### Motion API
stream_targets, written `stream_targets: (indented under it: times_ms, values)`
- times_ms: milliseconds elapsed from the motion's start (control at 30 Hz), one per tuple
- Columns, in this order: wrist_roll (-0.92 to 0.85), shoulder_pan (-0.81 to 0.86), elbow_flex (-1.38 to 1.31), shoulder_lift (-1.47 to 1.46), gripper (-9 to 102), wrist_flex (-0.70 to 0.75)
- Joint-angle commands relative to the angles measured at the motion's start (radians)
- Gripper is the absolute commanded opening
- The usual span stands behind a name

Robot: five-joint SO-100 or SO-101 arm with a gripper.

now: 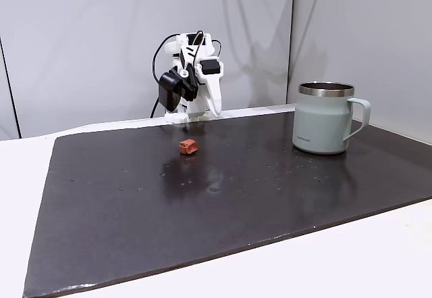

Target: Grasp a cube and put it in the cup.

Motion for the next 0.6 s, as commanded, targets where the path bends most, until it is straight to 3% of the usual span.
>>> stream_targets:
  times_ms: [0, 567]
  values:
    - [-0.043, -0.017, -0.17, 0.014, 0, 0.067]
    - [-0.275, 0.109, -0.862, -0.426, 0, 0.422]
